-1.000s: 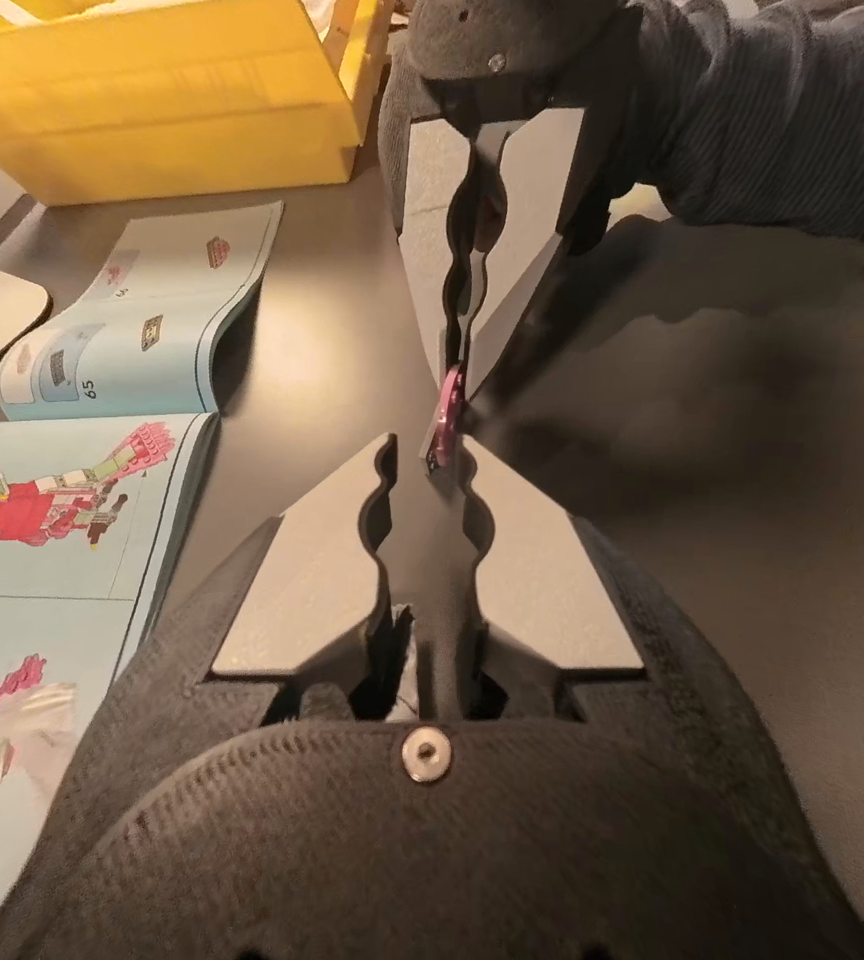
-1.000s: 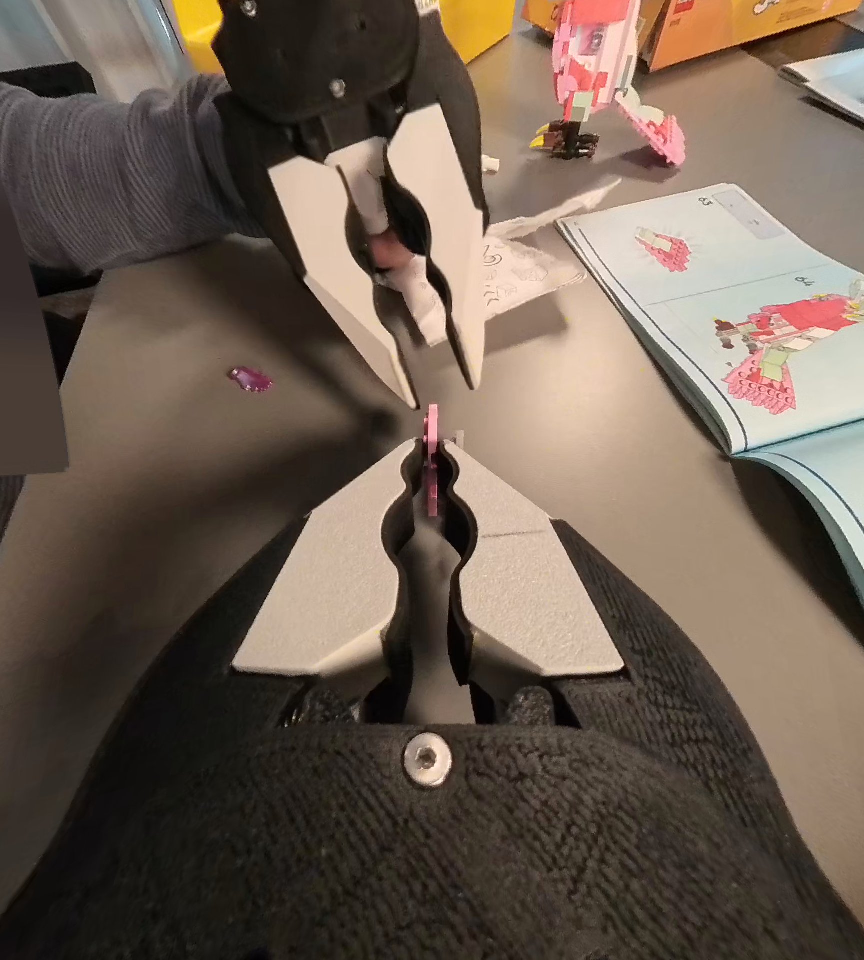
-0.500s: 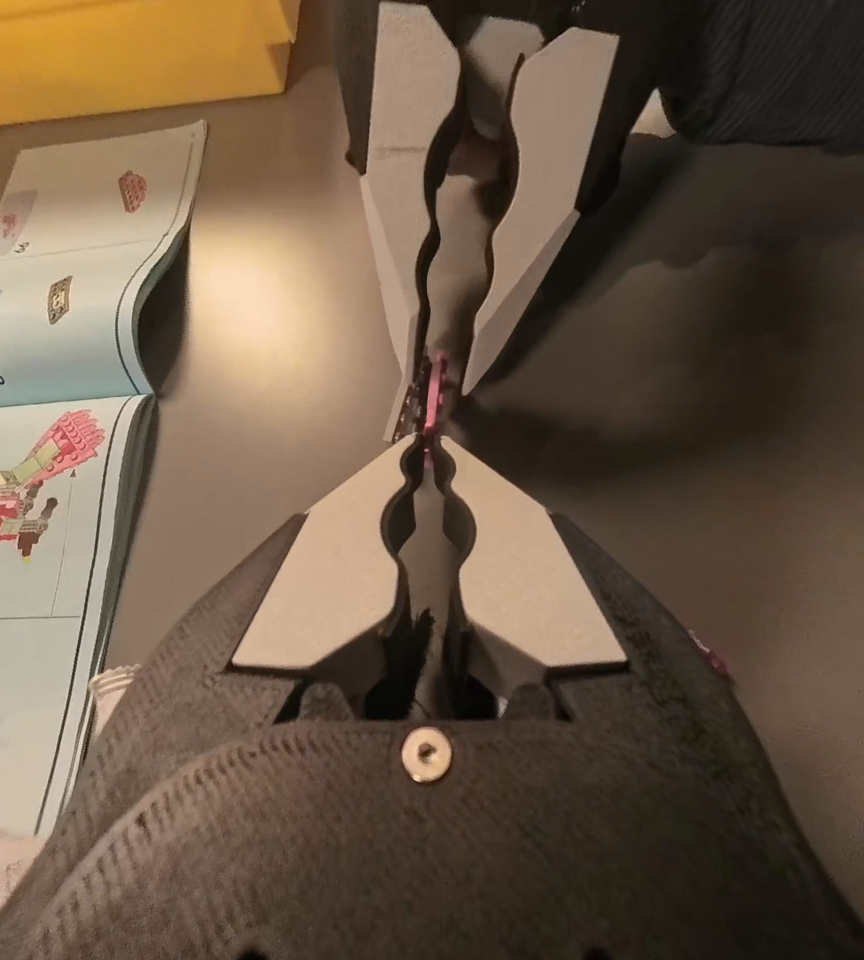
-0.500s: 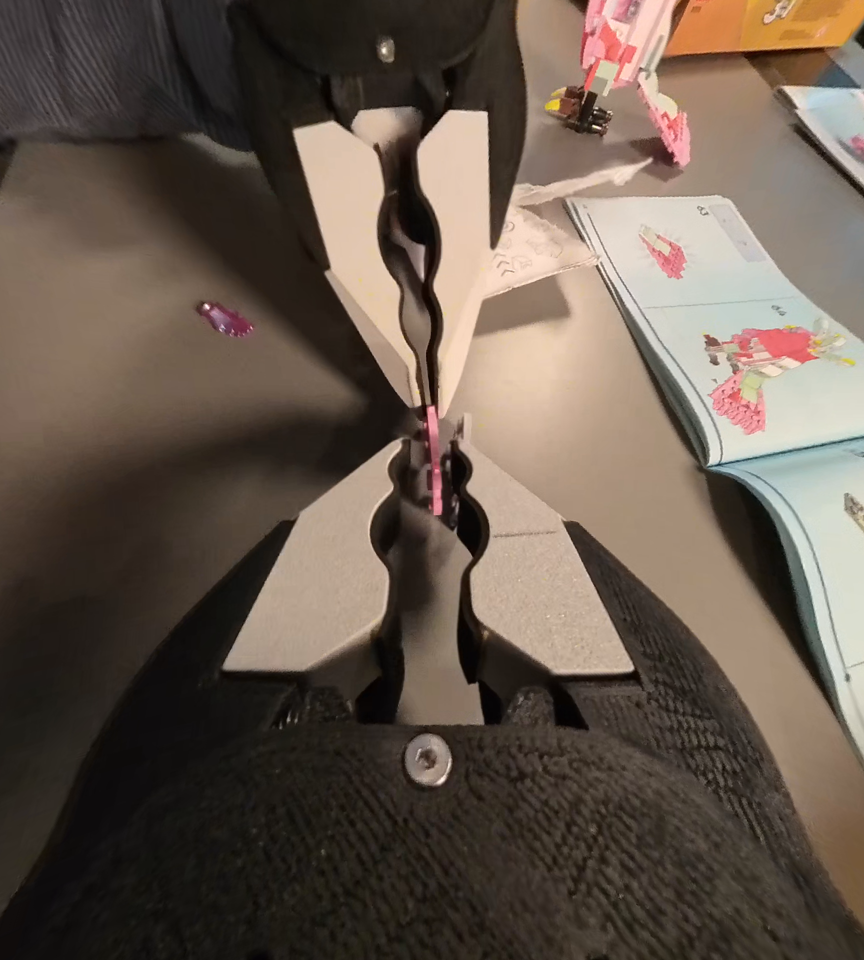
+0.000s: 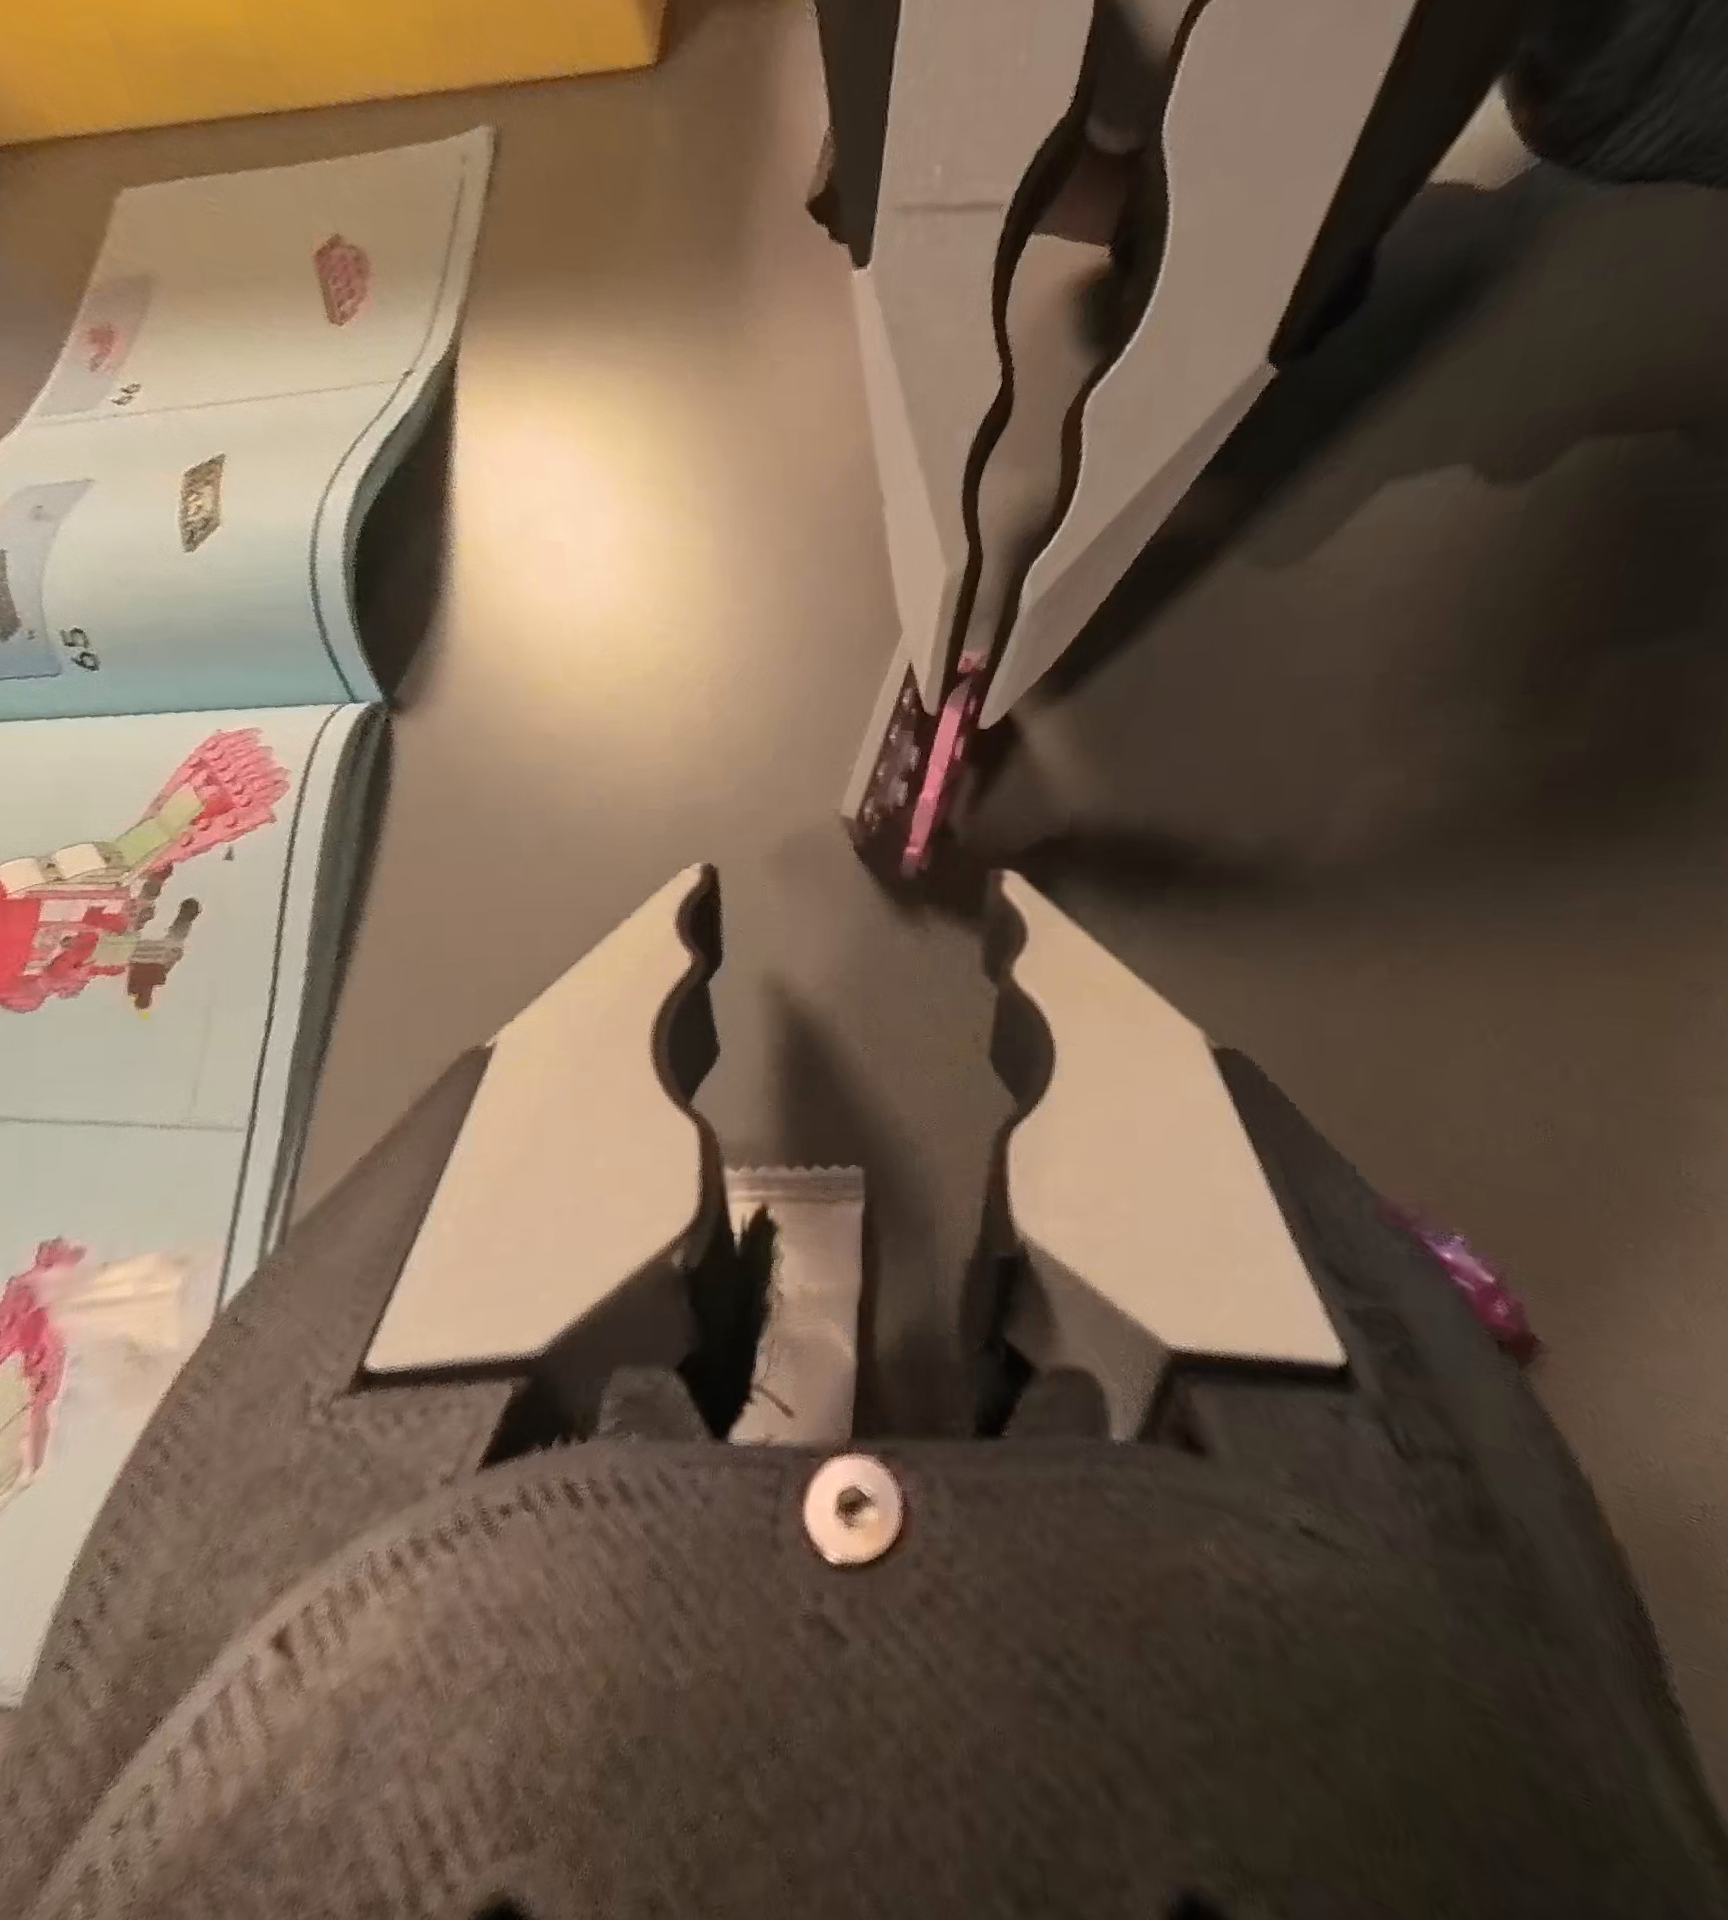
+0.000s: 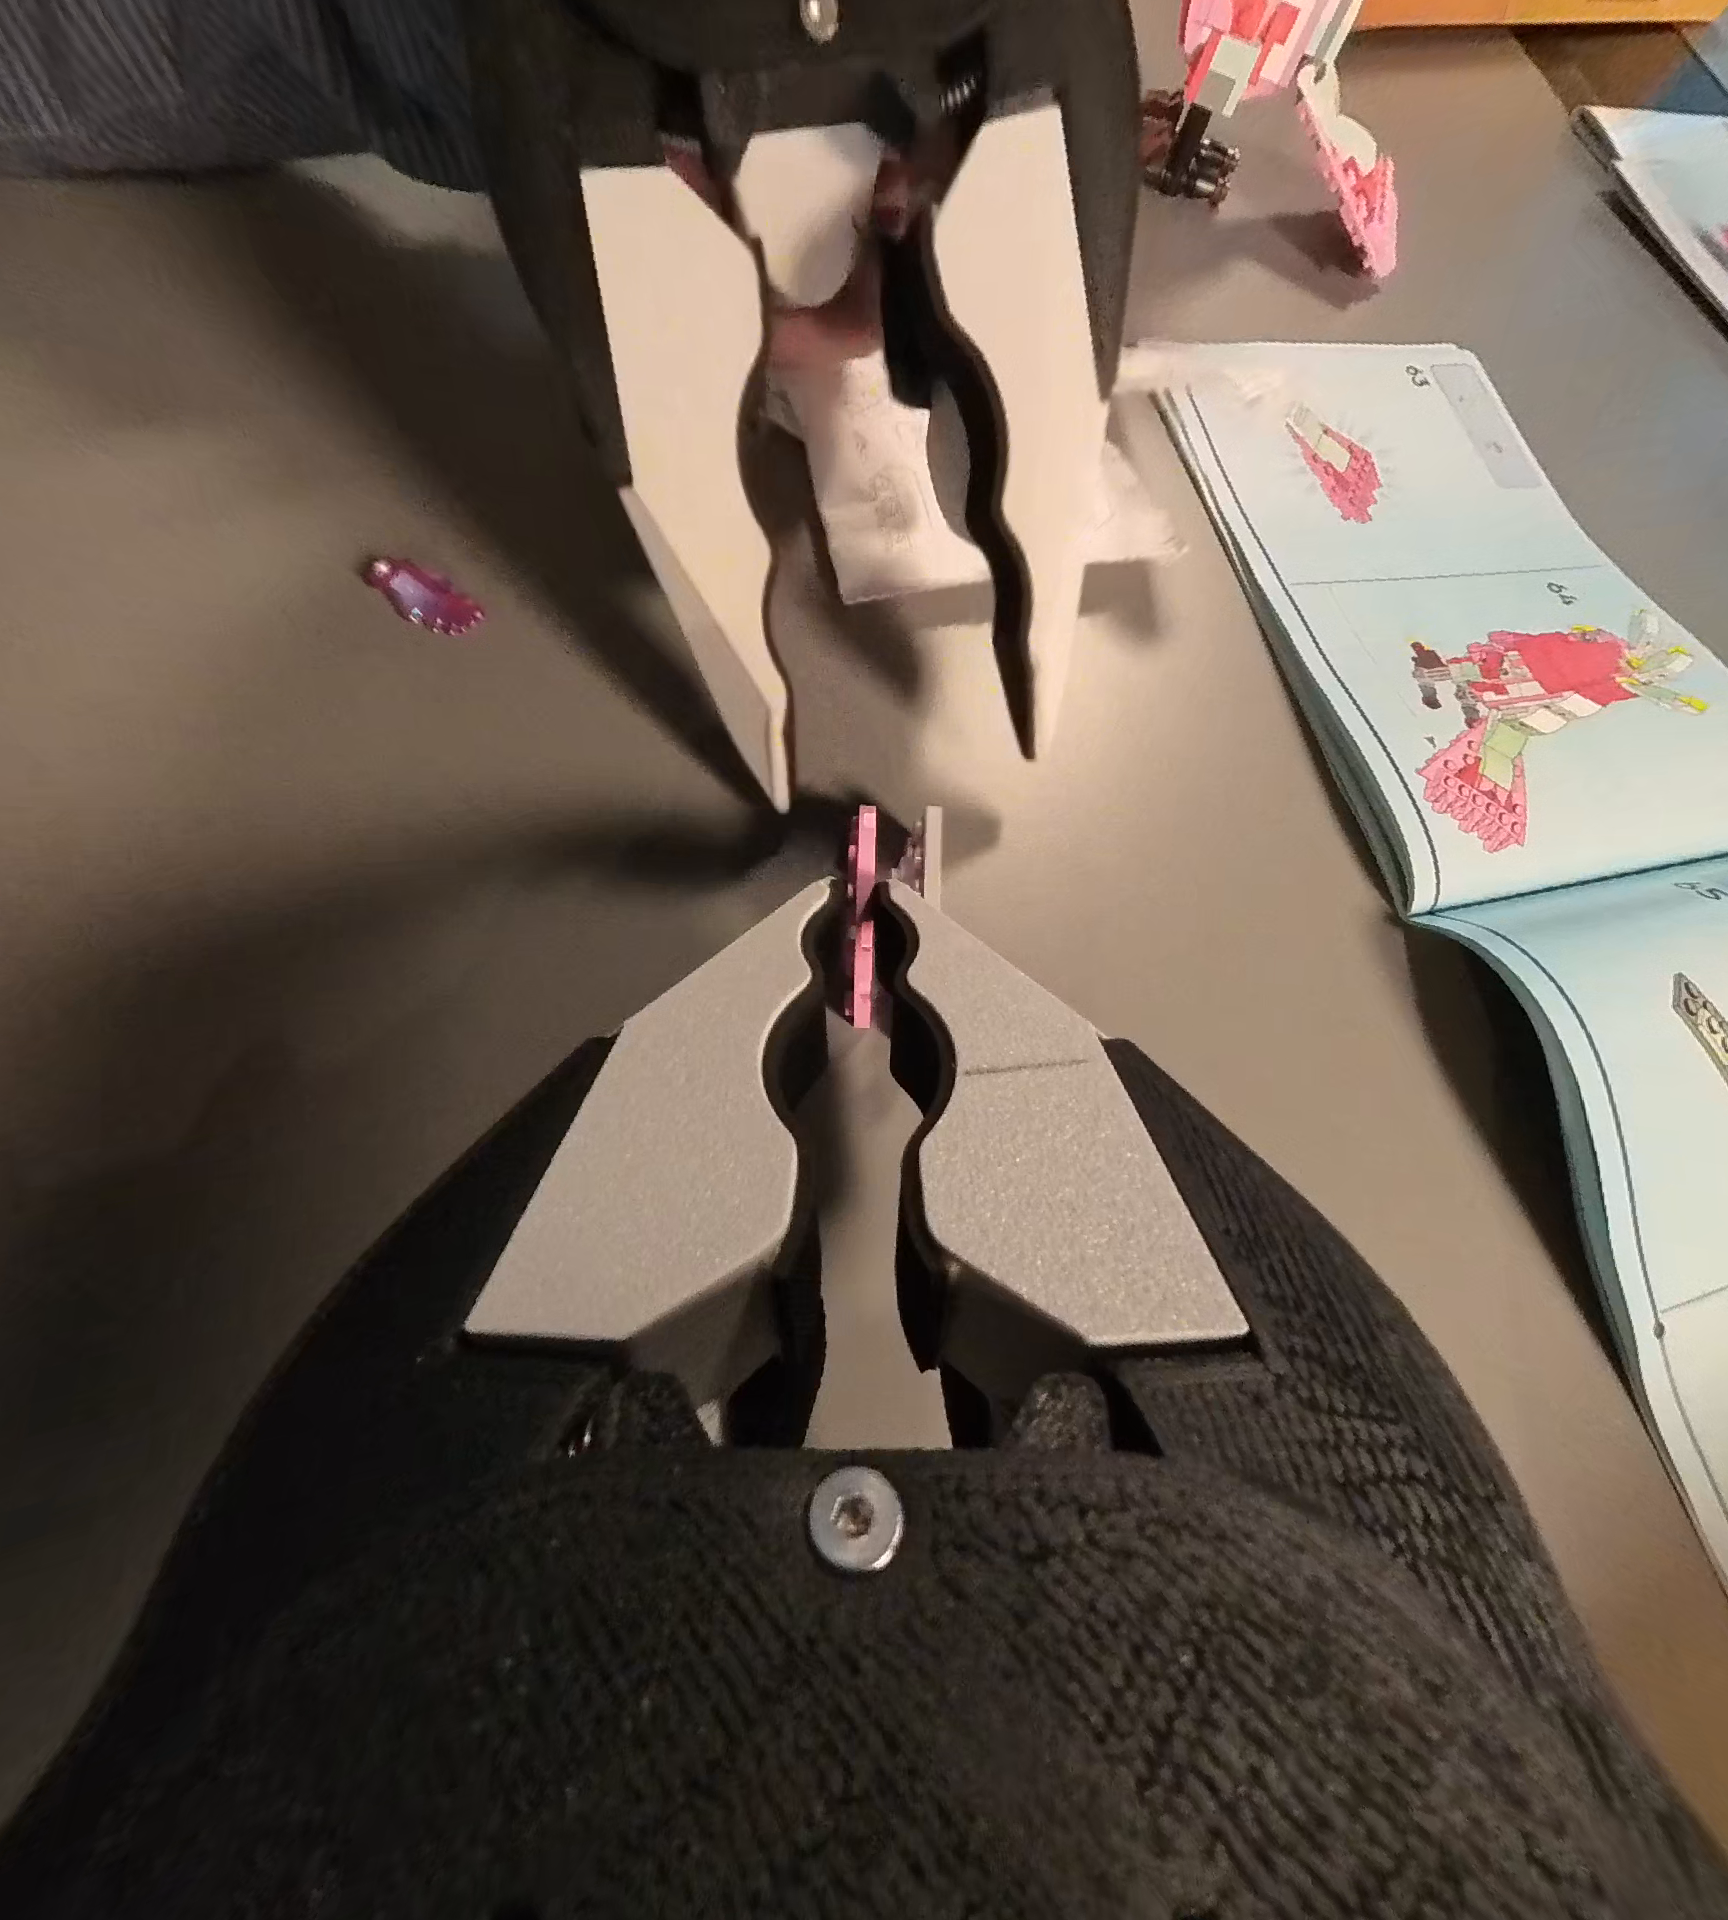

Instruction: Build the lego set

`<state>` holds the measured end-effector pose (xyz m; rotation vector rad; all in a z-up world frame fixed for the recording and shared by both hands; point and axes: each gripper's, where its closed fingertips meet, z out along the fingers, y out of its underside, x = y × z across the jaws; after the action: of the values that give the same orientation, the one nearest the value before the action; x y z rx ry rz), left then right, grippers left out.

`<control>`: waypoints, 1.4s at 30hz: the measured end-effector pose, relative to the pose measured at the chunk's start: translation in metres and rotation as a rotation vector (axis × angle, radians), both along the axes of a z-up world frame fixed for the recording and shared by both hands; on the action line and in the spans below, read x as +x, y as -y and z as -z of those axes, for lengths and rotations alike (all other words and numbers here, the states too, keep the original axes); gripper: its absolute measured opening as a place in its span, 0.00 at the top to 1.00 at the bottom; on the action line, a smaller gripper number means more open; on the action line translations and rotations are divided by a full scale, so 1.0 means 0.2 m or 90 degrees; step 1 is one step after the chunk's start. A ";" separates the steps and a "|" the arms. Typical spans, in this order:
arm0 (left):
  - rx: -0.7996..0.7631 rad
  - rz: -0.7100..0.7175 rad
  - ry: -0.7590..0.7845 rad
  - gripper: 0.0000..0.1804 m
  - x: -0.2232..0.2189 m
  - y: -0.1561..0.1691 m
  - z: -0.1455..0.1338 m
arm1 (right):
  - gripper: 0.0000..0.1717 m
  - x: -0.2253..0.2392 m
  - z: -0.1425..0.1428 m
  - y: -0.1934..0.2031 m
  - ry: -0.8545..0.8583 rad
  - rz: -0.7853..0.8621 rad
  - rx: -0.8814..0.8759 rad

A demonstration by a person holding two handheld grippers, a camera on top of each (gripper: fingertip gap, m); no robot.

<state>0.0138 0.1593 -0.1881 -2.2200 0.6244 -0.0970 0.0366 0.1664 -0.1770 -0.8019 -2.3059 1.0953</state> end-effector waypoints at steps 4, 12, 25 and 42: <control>0.000 0.042 0.006 0.74 0.05 -0.03 0.02 | 0.98 0.00 0.00 0.00 -0.001 0.001 0.004; -0.007 0.092 0.017 0.77 0.08 -0.05 0.03 | 0.98 0.00 0.00 -0.02 0.000 0.006 0.004; -0.016 0.107 0.028 0.80 0.08 -0.04 0.03 | 0.98 -0.01 0.00 -0.01 -0.004 0.009 0.005; -0.016 0.093 0.027 0.94 0.07 -0.06 0.04 | 0.98 -0.02 0.00 -0.02 -0.010 0.016 0.006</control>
<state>0.0283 0.1715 -0.1954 -2.1888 0.7660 -0.2269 0.0318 0.1704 -0.1771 -0.8128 -2.2803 1.0748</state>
